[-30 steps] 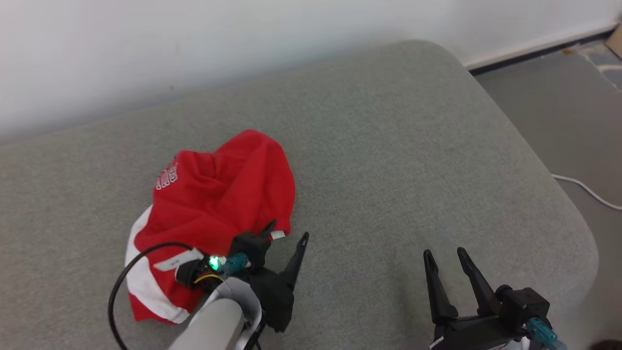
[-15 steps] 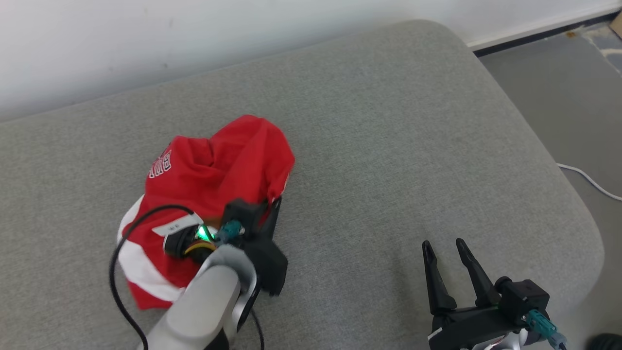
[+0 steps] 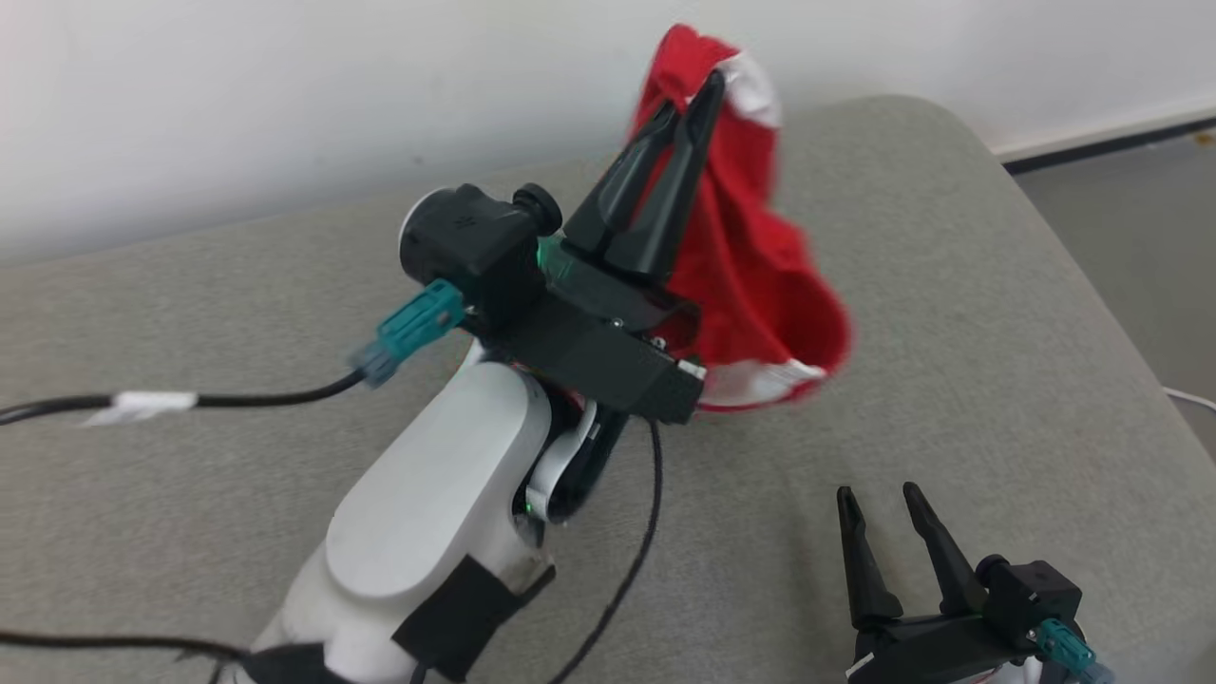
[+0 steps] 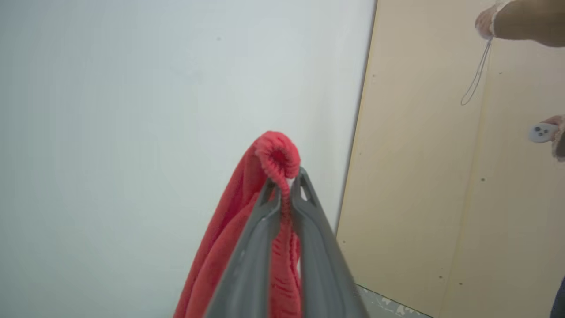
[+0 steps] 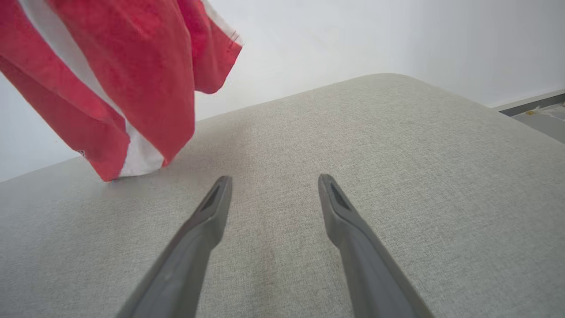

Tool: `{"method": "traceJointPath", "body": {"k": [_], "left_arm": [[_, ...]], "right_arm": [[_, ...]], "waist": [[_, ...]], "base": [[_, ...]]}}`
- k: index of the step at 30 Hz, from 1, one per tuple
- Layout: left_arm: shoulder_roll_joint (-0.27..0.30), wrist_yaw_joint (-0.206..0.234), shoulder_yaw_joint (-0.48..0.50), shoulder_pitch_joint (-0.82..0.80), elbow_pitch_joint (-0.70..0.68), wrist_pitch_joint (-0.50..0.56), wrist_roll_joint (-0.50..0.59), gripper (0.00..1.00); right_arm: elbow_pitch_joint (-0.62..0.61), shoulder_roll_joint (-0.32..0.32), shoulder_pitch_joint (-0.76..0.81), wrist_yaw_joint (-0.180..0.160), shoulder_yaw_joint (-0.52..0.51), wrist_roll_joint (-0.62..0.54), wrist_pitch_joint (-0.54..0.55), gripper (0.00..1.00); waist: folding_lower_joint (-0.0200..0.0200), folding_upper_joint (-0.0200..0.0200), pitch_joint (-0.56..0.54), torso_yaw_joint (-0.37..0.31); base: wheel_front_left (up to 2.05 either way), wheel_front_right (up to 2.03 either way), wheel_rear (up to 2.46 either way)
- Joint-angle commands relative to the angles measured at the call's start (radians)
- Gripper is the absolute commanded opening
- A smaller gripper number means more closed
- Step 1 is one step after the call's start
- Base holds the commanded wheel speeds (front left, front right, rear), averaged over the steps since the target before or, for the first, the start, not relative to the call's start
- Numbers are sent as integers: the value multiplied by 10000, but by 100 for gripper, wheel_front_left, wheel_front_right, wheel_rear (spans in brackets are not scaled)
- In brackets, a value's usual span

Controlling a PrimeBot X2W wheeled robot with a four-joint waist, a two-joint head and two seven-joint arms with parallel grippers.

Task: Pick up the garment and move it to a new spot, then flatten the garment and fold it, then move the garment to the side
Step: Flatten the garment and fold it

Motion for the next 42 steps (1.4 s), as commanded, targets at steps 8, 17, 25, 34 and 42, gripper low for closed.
{"method": "traceJointPath", "body": {"k": [8, 17, 25, 34, 42], "left_arm": [[1146, 569, 363, 2701, -888, 1042, -1224, 0], [2299, 1200, 468, 4613, 924, 2138, -1810, 48], [1542, 1153, 1142, 4719, 2069, 2434, -3102, 100], [1267, 983, 1221, 4632, 1959, 3596, -4036, 100], [1116, 1326, 1123, 4196, 2659, 3486, -3761, 100]], "right_arm": [[-60, -11, 164, -21, -20, -66, -11, 100], [-6, -8, 5, -21, -128, -228, -12, 100], [-167, -9, -4, -22, -156, -436, 120, 100], [-901, -9, 156, -22, -279, -692, 608, 100], [-1185, -9, 98, -22, -35, -671, 803, 100]], "waist": [[1, -1, -359, 1158], [1, -1, -329, 1974], [1, -1, -526, 2243], [1, -1, -710, 2292], [1, -1, -577, 2082]], "base": [[0, 0, 0], [0, 0, 0], [0, 0, 0], [0, 0, 0], [0, 0, 0]]}}
